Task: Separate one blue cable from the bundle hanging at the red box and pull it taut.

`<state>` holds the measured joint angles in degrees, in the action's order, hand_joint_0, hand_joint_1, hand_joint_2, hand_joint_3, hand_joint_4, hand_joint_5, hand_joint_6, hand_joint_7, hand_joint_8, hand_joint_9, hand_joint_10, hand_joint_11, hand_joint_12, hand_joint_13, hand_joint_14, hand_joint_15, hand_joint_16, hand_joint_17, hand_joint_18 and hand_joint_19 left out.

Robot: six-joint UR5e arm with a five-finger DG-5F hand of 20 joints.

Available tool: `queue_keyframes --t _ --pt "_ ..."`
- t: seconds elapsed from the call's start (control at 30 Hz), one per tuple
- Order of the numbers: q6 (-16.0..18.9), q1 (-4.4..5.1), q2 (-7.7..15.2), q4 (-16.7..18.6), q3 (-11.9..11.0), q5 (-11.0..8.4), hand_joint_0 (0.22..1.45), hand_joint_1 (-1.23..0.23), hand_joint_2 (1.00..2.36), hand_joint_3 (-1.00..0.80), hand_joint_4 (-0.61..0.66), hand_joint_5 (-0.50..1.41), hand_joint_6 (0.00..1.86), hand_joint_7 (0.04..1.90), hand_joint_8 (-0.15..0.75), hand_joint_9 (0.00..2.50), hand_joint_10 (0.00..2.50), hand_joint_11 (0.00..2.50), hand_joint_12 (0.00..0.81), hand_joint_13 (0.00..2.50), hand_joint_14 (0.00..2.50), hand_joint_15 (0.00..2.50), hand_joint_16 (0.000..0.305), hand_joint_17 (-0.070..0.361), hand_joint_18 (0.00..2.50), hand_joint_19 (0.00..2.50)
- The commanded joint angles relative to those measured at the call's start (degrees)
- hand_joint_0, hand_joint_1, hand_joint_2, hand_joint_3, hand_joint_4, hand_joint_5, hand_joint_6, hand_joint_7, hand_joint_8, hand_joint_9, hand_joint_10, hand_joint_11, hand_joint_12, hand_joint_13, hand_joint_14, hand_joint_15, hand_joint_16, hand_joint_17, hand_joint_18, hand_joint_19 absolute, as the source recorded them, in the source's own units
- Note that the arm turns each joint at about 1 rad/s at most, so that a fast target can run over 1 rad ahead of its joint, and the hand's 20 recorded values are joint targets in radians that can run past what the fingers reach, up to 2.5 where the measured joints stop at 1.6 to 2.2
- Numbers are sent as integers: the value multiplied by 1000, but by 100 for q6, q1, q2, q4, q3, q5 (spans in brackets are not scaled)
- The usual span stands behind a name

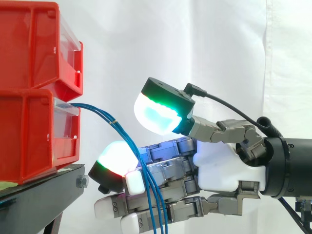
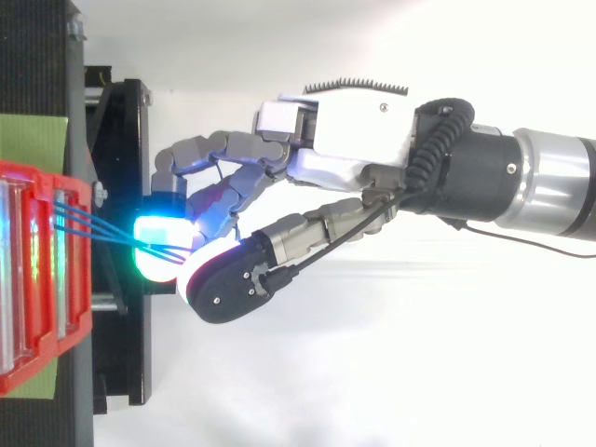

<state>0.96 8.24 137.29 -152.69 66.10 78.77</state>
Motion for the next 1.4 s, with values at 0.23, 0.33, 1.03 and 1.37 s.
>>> queue_keyframes --t 0.23,0.33,1.03,1.37 --pt "-8 -50 0 -103 -124 7 629 -659 1010 -402 170 -129 556 1385 323 962 17 555 271 677 6 170 29 66 567 350" --pt "-17 -50 0 -129 -141 7 624 -663 1013 -365 172 -144 612 1307 319 955 16 574 271 677 6 176 29 66 569 357" --pt "-43 -94 -18 -489 -352 69 657 -789 1020 -279 171 -224 860 1233 336 934 18 760 284 702 8 218 32 72 607 379" --pt "-157 -94 -150 -762 -396 77 756 -851 1002 -473 164 -219 888 1240 331 997 21 818 284 751 9 231 31 71 662 363"
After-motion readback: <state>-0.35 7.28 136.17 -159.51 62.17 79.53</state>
